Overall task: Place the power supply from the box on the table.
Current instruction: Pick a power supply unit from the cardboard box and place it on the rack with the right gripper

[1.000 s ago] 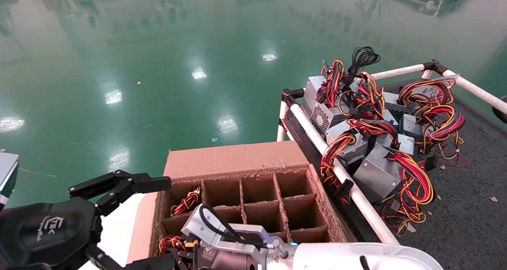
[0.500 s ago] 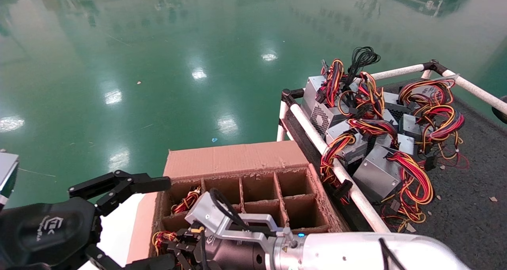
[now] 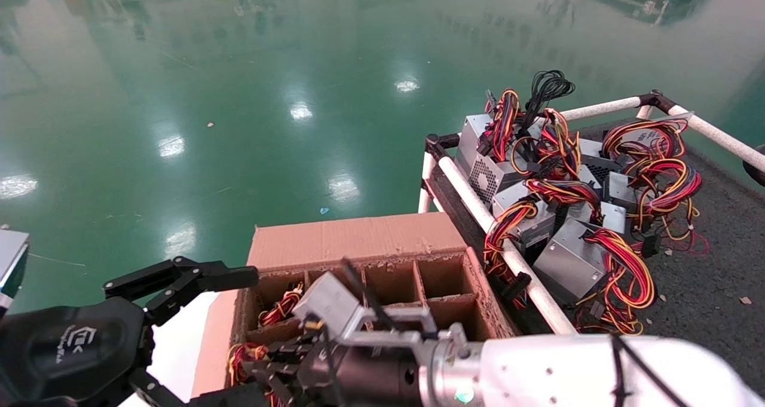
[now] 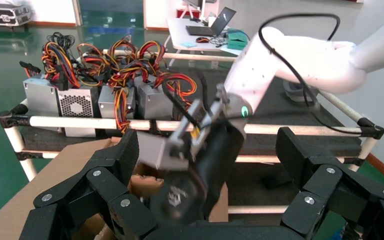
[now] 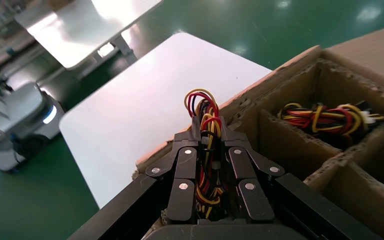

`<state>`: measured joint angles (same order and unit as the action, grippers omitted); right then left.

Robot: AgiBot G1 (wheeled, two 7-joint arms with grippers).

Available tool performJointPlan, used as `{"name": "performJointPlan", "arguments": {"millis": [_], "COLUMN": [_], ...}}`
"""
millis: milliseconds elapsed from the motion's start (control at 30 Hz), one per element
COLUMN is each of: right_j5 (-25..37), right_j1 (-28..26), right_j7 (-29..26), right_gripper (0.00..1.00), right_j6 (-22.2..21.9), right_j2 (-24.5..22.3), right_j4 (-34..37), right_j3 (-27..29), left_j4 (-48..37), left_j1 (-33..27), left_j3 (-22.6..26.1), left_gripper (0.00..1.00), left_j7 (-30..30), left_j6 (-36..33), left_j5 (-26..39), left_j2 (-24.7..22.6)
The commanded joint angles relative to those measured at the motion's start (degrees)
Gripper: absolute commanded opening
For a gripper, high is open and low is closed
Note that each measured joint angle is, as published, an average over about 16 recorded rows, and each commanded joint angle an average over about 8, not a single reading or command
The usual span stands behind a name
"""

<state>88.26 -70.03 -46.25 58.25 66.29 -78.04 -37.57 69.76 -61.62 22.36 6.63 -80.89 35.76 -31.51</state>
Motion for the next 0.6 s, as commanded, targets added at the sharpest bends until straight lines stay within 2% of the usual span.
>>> {"name": "performJointPlan", "arguments": {"millis": [33, 267, 600], "right_j5": [-1.17, -6.47, -14.16], "right_j1": [-0.82, -4.50, -10.49], "right_j7": [-1.60, -8.68, -24.74], "right_gripper": [0.00, 0.00, 0.00], "right_j6": [0.73, 4.41, 8.93], "right_j2": [-0.51, -2.70, -7.04], "right_j4": [0.01, 0.06, 0.28], "right_j3": [0.61, 2.84, 5.96], "left_j4": [0.00, 0.00, 0.00], "left_j1": [0.00, 0.00, 0.00], "left_j3": [0.00, 0.00, 0.00], "left_gripper": [1.00, 1.00, 1.00], "left_j7": [0.00, 0.00, 0.00], "left_j6": [0.00, 0.00, 0.00], "left_j5": [0.00, 0.00, 0.00], "left_j2": [0.00, 0.00, 0.00]}}
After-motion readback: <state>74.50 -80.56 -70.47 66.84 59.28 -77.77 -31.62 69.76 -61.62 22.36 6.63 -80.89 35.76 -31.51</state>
